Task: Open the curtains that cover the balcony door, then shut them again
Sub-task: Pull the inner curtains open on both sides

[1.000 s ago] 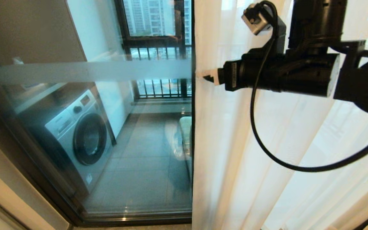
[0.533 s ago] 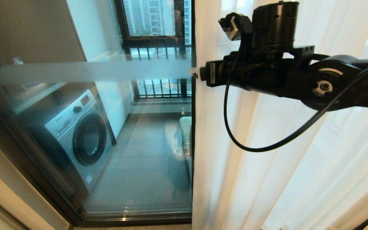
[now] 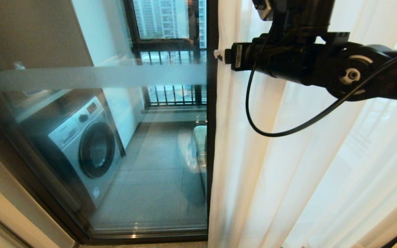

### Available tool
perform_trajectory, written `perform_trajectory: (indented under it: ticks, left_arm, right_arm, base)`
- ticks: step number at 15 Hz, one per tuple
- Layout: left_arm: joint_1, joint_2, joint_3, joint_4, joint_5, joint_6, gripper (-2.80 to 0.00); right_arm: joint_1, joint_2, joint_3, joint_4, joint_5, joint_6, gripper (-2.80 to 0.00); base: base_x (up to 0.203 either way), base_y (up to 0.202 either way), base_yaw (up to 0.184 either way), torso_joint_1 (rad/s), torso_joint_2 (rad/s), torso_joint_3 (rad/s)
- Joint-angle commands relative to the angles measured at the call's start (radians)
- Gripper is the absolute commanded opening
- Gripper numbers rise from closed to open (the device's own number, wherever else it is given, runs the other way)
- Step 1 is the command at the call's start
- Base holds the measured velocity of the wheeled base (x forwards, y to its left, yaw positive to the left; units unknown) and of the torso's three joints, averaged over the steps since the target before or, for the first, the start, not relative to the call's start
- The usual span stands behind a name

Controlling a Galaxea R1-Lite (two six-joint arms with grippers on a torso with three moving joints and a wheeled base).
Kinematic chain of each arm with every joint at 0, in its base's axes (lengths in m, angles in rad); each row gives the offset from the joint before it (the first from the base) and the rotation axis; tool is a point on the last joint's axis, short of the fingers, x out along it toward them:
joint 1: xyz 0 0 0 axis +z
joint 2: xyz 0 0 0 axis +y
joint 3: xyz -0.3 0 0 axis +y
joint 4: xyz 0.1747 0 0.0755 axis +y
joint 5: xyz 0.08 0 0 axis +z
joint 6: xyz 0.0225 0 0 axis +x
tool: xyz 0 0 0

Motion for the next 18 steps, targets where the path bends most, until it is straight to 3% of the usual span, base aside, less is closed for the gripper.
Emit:
perform_trajectory:
  ticks: [1,18]
  left_arm:
    - [0.0,0.0,0.0,0.0,0.0,0.0,-2.8]
    - [0.0,0.0,0.0,0.0,0.0,0.0,-2.8]
  right_arm:
    - [-0.034,-0.021,-0.001,-0.03,-0.002,0.0,0.0]
    - [-0.065,-0.031,0.002,-0.15,0.004,0.001,0.0]
  base:
    - [0.0,0.0,0.0,0.0,0.0,0.0]
    - [0.0,0.0,0.0,0.0,0.0,0.0]
